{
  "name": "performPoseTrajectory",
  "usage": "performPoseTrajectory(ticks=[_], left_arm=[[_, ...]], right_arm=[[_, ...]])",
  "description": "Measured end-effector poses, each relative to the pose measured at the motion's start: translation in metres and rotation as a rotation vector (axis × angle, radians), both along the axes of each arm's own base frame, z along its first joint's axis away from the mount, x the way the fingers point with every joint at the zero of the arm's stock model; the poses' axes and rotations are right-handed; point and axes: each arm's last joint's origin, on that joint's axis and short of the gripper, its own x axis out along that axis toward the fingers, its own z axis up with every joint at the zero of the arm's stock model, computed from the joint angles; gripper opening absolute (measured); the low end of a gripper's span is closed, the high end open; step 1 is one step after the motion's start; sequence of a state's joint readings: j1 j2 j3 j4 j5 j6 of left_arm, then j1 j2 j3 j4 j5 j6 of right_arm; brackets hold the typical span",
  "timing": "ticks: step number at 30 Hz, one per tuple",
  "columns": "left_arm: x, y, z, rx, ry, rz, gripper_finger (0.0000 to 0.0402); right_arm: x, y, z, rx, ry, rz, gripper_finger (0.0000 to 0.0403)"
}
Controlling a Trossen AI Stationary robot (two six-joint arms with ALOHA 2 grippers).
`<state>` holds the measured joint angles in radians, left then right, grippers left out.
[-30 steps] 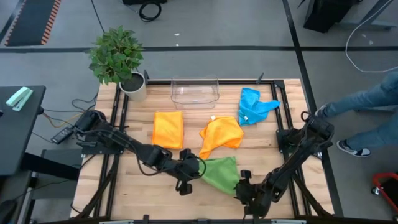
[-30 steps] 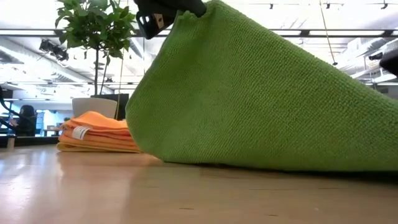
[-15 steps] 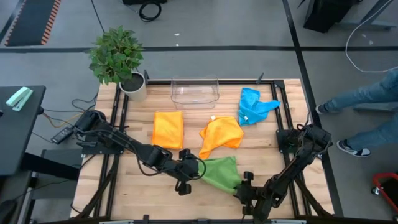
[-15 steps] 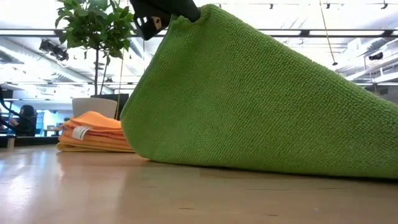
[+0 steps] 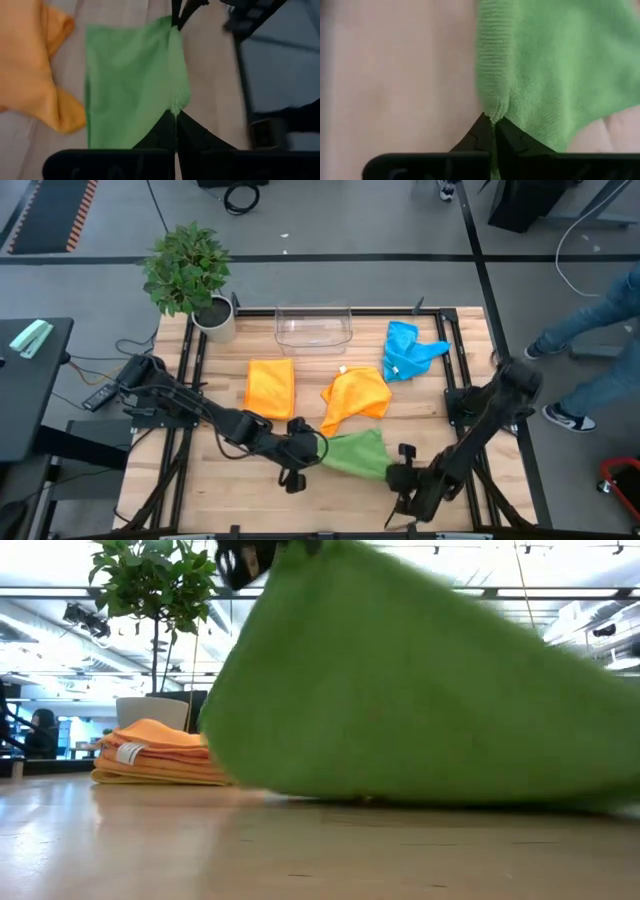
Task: Fold microfiber towels
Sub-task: Fold the green microfiber cloth
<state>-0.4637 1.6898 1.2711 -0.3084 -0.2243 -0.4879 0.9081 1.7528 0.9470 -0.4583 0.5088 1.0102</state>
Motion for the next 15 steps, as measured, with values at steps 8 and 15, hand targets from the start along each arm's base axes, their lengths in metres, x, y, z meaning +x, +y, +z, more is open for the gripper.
performPoseTrajectory(ticks=[8, 15], left_arm=[[-0.02, 0.02, 0.079, 0.013, -0.227, 0.043, 0.0008], [-0.026, 0.033, 0.092, -0.039, -0.243, 0.083, 0.0008]], right_arm=[[-0.02, -0.051, 0.134, 0.482, -0.123, 0.213, 0.0007], [-0.051, -0.106, 0.196, 0.752, -0.316, 0.131, 0.0006]])
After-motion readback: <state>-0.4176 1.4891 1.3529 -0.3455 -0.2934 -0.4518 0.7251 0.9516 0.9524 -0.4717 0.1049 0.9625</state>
